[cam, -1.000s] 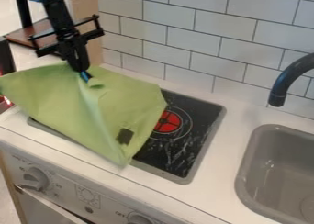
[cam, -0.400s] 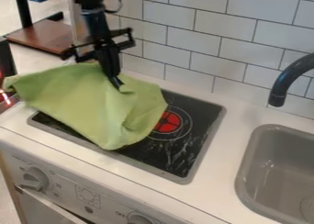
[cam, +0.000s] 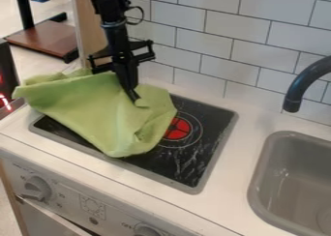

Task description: Fold the cloth from bottom to top

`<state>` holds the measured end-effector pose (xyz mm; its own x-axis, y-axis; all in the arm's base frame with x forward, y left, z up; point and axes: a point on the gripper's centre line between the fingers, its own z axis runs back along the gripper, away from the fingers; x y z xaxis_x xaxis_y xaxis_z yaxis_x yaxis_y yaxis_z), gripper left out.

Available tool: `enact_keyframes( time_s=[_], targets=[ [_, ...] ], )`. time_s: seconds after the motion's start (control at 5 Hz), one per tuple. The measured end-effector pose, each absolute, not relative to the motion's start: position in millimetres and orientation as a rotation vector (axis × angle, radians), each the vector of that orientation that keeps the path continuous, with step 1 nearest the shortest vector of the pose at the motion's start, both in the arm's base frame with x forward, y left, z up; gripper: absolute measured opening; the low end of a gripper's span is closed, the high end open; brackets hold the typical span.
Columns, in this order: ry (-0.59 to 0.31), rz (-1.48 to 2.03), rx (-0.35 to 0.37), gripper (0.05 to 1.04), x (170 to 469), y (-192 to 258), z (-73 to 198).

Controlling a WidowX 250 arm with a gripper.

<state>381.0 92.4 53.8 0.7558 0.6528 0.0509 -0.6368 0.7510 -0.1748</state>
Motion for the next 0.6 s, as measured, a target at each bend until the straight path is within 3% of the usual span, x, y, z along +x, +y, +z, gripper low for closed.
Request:
enact_keyframes(
  time_s=[0.2, 0.4, 0.6],
  targets=[
    [-0.074, 0.723, -0.143, 0.076, 381.3, 91.6, 34.7],
    [-0.06, 0.73, -0.129, 0.219, 383.8, 93.9, 31.0],
    [-0.054, 0.712, -0.13, 0.481, 382.9, 92.7, 30.9]
  ],
)
